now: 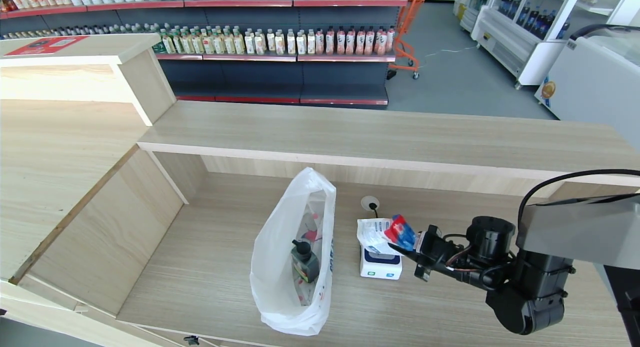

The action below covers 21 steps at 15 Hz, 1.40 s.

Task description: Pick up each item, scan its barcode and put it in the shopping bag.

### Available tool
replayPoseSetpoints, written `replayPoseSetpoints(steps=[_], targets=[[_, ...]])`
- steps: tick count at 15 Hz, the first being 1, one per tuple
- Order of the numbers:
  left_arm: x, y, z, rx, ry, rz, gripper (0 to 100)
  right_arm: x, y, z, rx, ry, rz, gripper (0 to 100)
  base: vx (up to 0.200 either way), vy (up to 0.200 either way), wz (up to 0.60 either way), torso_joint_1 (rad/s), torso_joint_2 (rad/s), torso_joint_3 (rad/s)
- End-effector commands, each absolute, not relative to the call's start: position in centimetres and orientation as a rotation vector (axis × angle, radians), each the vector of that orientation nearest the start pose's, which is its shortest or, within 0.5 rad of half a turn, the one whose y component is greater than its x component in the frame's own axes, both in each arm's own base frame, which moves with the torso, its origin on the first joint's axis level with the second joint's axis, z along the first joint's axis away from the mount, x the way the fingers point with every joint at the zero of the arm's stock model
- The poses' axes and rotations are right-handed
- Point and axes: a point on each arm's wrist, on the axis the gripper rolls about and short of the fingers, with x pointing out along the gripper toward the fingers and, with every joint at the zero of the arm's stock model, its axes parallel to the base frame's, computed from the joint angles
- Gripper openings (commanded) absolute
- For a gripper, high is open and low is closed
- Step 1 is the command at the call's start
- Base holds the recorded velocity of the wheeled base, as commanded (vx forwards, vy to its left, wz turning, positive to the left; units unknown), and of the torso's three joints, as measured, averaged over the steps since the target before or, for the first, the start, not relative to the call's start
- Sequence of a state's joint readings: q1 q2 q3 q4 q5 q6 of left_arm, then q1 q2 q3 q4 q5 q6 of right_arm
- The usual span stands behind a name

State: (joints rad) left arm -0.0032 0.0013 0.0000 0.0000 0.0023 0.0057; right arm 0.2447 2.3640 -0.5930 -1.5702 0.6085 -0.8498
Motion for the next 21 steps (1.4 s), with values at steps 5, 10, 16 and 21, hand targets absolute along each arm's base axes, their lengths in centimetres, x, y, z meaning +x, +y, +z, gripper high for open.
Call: replayPoseSetpoints(steps=[5, 10, 16, 21], targets=[[-2.3, 0.0, 7.6, 0.006, 0.002, 0.000, 100, 31.8, 9.8, 8.6, -0.462, -0.196, 0.819, 0, 0.000, 0.000, 0.00, 0.000, 0.00, 0.000], [-2.3, 0.0, 7.6, 0.006, 0.002, 0.000, 100, 23.3, 7.1, 17.9, 0.033, 0.299, 0.561, 0, 0.000, 0.000, 0.00, 0.000, 0.00, 0.000], [-2.3, 0.0, 7.6, 0.006, 0.000, -0.002, 100, 20.5, 8.2, 19.2, 0.215, 0.324, 0.514, 0, 0.000, 0.000, 0.00, 0.000, 0.00, 0.000], [-2.3, 0.0, 7.6, 0.006, 0.002, 0.000, 100, 20.1, 8.1, 19.5, 0.227, 0.313, 0.499, 0, 0.000, 0.000, 0.00, 0.000, 0.00, 0.000]])
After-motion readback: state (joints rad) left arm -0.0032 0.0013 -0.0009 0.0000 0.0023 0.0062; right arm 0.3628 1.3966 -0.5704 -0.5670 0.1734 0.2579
